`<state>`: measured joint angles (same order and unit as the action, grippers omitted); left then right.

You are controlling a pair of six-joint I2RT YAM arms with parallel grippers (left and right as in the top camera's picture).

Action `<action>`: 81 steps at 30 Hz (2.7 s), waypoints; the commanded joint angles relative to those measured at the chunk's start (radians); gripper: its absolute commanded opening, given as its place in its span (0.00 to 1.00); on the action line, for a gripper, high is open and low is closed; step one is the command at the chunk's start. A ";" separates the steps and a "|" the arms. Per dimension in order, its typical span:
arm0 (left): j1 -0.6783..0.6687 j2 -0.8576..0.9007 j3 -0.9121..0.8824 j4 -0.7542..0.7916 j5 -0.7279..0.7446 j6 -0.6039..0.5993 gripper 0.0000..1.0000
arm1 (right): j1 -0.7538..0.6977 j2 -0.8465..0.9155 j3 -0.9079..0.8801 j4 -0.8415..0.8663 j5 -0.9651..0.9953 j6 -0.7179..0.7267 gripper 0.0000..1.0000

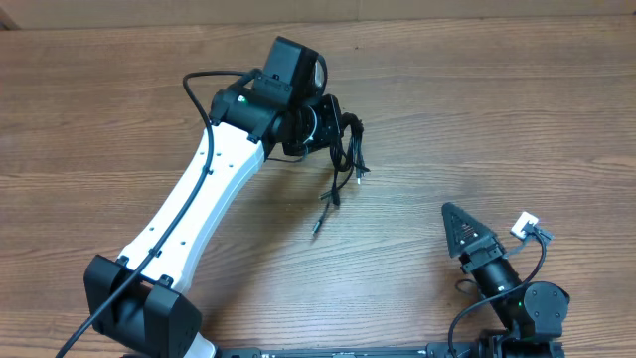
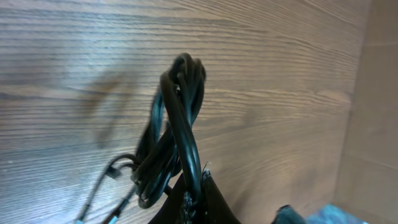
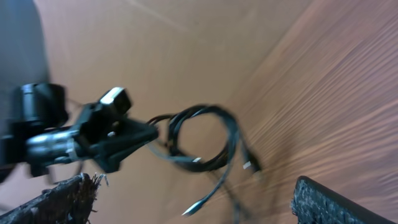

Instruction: Untangle cables

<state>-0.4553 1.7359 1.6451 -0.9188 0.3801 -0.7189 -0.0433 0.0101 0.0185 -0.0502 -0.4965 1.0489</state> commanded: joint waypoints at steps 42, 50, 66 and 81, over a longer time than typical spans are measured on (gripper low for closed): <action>0.003 0.015 -0.012 -0.205 -0.272 -0.116 0.10 | 0.005 0.001 0.021 -0.084 -0.237 0.198 1.00; 0.004 0.040 -0.063 0.000 0.107 -0.169 0.04 | 0.005 0.004 0.021 -0.084 -0.237 0.125 1.00; -0.010 0.043 -0.078 -0.103 -0.376 0.061 0.63 | 0.005 0.014 0.021 -0.084 -0.238 0.013 1.00; -0.010 0.043 -0.418 0.177 -0.563 0.166 0.67 | 0.005 0.253 0.021 -0.084 -0.233 -0.034 1.00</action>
<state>-0.4583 1.7752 1.2869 -0.7887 -0.1314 -0.6327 -0.0433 0.2195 0.0219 -0.1318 -0.7399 1.0332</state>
